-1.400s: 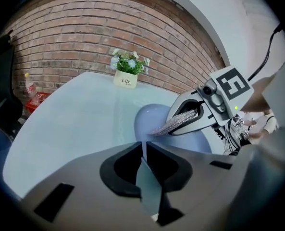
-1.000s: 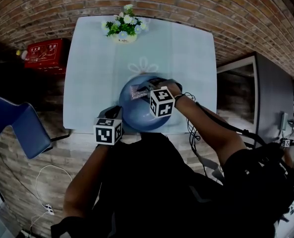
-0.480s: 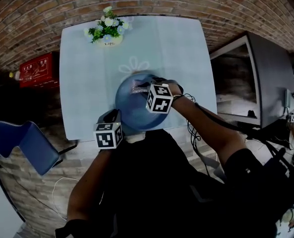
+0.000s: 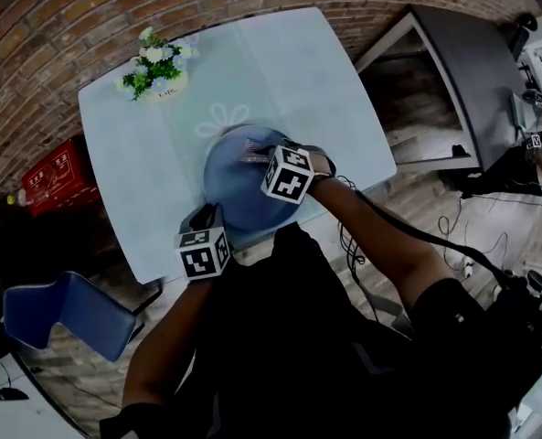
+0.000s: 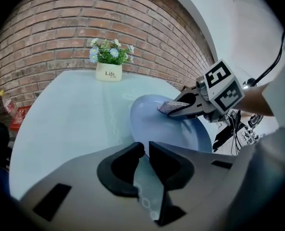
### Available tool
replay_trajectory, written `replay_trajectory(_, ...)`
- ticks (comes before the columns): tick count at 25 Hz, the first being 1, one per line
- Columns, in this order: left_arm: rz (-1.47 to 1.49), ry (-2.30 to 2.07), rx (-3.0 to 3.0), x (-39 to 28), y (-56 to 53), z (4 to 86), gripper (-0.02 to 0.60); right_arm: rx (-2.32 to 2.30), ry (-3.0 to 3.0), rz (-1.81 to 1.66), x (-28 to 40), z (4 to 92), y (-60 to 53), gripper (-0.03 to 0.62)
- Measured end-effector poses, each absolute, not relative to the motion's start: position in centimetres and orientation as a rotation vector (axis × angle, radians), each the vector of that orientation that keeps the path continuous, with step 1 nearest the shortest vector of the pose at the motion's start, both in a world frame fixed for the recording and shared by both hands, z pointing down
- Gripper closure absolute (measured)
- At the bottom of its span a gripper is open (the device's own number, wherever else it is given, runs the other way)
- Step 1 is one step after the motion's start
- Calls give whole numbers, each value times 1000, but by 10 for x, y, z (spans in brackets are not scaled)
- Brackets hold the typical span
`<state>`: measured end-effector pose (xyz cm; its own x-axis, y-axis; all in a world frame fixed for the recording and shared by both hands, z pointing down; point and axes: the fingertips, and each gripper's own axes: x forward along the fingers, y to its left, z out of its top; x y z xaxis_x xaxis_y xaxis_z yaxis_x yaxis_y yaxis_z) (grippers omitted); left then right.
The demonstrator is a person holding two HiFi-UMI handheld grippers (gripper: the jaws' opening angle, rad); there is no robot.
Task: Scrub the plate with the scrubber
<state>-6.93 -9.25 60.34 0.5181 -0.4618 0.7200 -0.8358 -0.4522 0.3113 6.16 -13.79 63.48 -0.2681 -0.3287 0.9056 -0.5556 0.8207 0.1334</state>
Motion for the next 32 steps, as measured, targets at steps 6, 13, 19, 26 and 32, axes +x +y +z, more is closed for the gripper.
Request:
replay_trajectory(6, 715, -969, 2075, -67, -95, 607, 502, 841, -1813, 385, 73, 634, -129, 526)
replay_trajectory(13, 705, -947, 2130, -67, -96, 607, 491, 1000, -1740, 540, 76, 634, -107, 526)
replay_trajectory(19, 691, -884, 2138, -66, -96, 607, 486, 1056, -1740, 675, 65, 633, -85, 526)
replay_trajectory(26, 692, -857, 2186, -64, -97, 606, 477, 1079, -1804, 785, 42, 625, -73, 526)
replay_trajectory(32, 694, -829, 2213, -63, -97, 606, 471, 1043, -1834, 855, 20, 623, -60, 526)
